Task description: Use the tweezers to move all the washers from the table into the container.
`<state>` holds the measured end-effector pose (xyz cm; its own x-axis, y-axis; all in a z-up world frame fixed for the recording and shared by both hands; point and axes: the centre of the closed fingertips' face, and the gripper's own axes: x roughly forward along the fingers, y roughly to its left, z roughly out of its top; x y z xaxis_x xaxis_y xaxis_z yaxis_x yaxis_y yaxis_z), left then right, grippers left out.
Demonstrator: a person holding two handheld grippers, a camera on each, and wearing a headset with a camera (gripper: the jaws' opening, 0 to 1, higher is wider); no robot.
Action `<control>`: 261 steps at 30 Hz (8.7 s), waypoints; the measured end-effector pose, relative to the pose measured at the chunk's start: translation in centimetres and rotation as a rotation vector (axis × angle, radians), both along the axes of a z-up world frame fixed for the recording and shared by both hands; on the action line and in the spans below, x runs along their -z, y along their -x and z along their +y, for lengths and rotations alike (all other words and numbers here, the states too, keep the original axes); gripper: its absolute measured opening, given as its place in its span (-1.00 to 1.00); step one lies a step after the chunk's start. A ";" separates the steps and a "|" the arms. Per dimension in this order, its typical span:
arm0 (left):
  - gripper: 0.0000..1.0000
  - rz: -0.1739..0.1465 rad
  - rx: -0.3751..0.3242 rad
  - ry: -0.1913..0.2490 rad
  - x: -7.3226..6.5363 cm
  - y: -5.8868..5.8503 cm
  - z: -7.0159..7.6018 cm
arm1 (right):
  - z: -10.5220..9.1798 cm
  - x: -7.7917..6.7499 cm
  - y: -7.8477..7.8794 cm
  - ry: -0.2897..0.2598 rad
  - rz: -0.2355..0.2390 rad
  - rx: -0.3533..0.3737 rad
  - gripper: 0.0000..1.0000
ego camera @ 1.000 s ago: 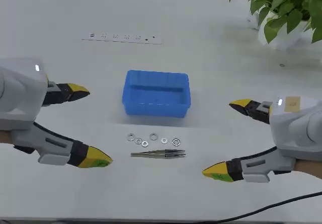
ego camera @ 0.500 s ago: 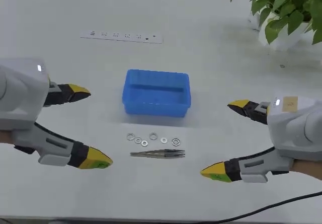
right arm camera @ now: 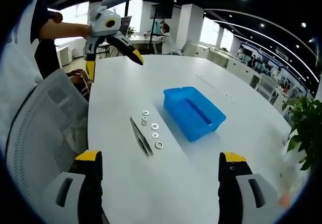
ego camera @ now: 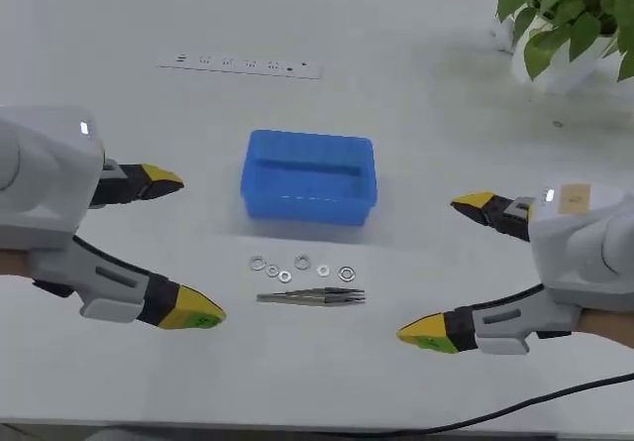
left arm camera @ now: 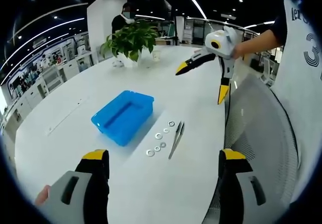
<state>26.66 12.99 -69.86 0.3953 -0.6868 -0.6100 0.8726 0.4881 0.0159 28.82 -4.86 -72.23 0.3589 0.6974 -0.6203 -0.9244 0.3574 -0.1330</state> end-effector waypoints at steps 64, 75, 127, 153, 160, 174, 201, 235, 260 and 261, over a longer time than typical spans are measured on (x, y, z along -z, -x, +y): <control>0.57 0.121 0.053 -0.075 4.3 -0.5 -0.1 | 3.6 2.1 -1.0 0.036 0.041 -0.155 0.28; 0.22 0.179 0.082 -0.069 6.5 -0.5 -2.0 | 5.3 4.2 0.2 0.078 0.112 -0.224 0.12; -0.47 0.112 0.286 -0.161 11.5 -1.3 -6.1 | 8.1 9.4 0.3 0.233 0.159 -0.426 -0.70; -0.90 0.093 0.293 -0.174 10.5 -1.3 -6.0 | 8.2 9.4 0.6 0.250 0.083 -0.506 -0.86; -0.90 0.093 0.306 -0.201 9.9 -0.8 -5.5 | 9.1 9.0 0.8 0.201 0.028 -0.499 -0.88; -0.90 0.073 0.261 -0.133 6.3 -0.3 -4.5 | 10.6 7.6 1.2 0.002 0.029 -0.453 -0.88; -0.90 0.040 0.313 -0.226 7.3 -0.9 -3.7 | 10.1 7.5 0.9 -0.039 0.052 -0.407 -0.88; -0.86 -0.061 0.255 0.128 1.2 -1.5 -9.0 | 10.2 5.6 1.7 -0.159 0.070 -0.417 -0.87; -0.90 -0.028 0.274 0.273 0.9 -0.7 -11.7 | 9.4 5.8 2.1 -0.101 0.065 -0.469 -0.78; -0.89 -0.022 0.274 0.277 1.0 -0.6 -11.7 | 9.4 5.8 2.1 -0.103 0.073 -0.469 -0.78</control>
